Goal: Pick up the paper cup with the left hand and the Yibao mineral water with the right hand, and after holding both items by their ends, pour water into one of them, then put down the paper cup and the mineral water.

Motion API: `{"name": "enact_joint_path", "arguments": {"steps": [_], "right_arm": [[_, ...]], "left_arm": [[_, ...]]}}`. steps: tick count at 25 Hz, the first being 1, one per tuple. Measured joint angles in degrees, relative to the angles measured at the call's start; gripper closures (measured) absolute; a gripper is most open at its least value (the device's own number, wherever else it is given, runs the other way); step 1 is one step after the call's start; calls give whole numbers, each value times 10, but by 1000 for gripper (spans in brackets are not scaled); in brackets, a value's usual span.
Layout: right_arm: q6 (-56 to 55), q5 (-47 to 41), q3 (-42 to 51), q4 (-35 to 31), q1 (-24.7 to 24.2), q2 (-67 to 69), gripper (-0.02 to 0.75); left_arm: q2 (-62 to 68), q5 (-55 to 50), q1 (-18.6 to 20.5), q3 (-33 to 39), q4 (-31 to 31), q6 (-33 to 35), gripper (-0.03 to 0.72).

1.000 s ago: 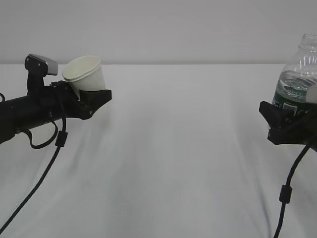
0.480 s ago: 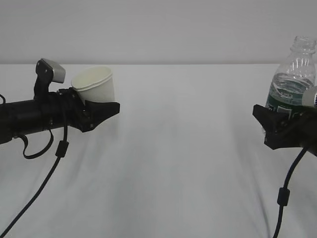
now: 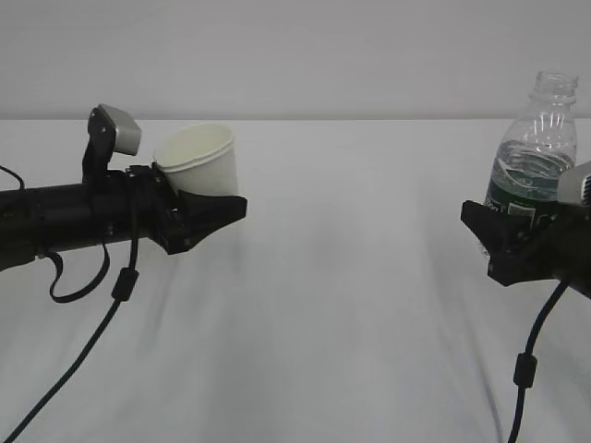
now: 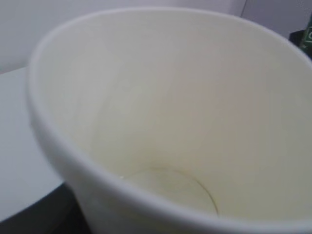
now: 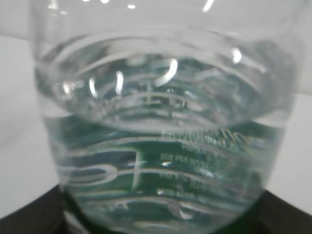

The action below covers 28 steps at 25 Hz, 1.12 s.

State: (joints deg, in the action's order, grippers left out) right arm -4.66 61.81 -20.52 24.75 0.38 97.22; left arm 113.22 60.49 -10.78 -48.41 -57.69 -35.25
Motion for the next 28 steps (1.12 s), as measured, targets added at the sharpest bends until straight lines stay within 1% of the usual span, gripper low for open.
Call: {"name": "enact_joint_path", "arguments": {"steps": [6, 10, 16, 28], "right_arm": [[-10, 0, 0, 20, 0, 0, 276], [-12, 0, 0, 32, 0, 0, 276], [-21, 0, 0, 48, 0, 0, 276], [-46, 7, 0, 96, 0, 0, 276]], "left_arm": [[0, -10, -57, 0, -5, -1, 223], [0, -12, -83, 0, -5, -1, 223], [0, -12, -108, 0, -5, -1, 223], [0, -13, -140, 0, -5, -3, 223]]}}
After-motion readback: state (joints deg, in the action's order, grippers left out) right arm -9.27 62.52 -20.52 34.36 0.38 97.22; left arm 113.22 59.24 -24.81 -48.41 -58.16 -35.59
